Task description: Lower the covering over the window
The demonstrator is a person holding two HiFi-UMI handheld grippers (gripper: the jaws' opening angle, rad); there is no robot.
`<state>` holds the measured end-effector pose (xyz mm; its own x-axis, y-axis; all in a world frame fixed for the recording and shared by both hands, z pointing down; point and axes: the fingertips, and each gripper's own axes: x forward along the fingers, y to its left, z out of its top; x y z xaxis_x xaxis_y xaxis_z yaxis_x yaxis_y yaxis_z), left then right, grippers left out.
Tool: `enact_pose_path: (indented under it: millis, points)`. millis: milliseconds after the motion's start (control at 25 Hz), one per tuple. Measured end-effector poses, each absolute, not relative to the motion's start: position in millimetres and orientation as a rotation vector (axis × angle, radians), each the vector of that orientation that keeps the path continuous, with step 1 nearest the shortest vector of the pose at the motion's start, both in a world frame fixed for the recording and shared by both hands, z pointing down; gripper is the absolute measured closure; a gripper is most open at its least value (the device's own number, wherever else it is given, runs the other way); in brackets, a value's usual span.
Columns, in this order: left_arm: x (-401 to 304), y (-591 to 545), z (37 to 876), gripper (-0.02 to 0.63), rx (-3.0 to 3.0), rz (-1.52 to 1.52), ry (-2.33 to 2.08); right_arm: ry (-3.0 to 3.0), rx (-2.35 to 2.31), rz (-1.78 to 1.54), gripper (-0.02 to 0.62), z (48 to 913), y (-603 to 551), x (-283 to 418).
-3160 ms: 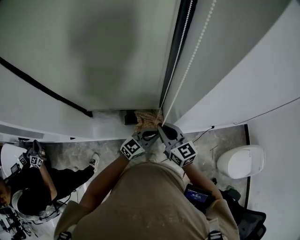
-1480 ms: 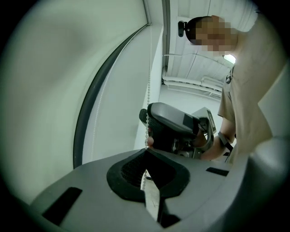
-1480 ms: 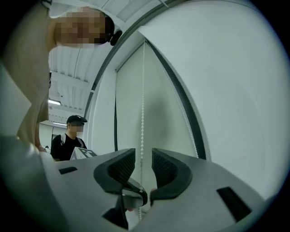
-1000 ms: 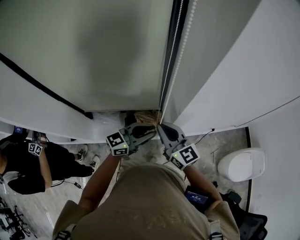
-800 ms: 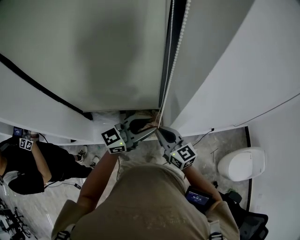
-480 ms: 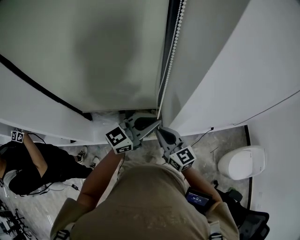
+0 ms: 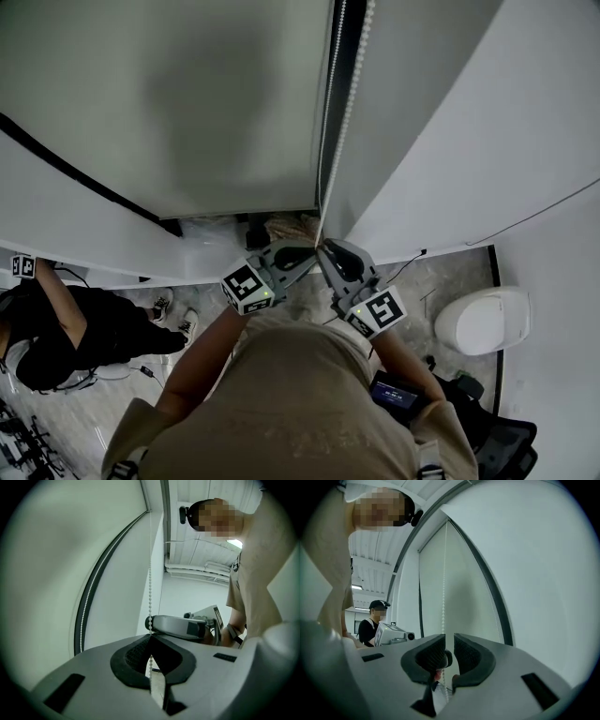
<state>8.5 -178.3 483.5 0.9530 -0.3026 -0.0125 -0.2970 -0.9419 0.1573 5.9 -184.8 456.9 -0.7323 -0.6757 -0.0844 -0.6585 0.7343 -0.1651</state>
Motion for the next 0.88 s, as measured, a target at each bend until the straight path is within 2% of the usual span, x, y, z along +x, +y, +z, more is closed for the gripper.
enact_pose_path:
  millis: [400,480,600,640,680,720,880]
  points:
    - [5,-164,491,0.589,3.001,0.048,-0.459,2.810,-0.989,-0.093,0.534,427,-176,-13]
    - [5,-162,496,0.589,2.998,0.054,-0.449,2.848,-0.996,-0.123,0.581,435,-177,-13]
    - [2,-159,492,0.589,2.972,-0.020,-0.375,2.818,-0.973,-0.188,0.588,440,-178,-11]
    - [-1,-157,486,0.572,2.957,-0.063,-0.334,2.791,-0.967,-0.224,0.588,442,-177,-8]
    - [-3,-156,482,0.450,2.952,-0.077,-0.307,2.771,-0.960,-0.263,0.588,447,-177,-6]
    - [-5,-156,481,0.409,2.968,-0.048,-0.294,2.761,-0.956,-0.305,0.588,454,-176,-4]
    - [6,-148,485,0.405,3.103,0.189,-0.193,2.789,-0.959,-0.367,0.588,470,-174,6]
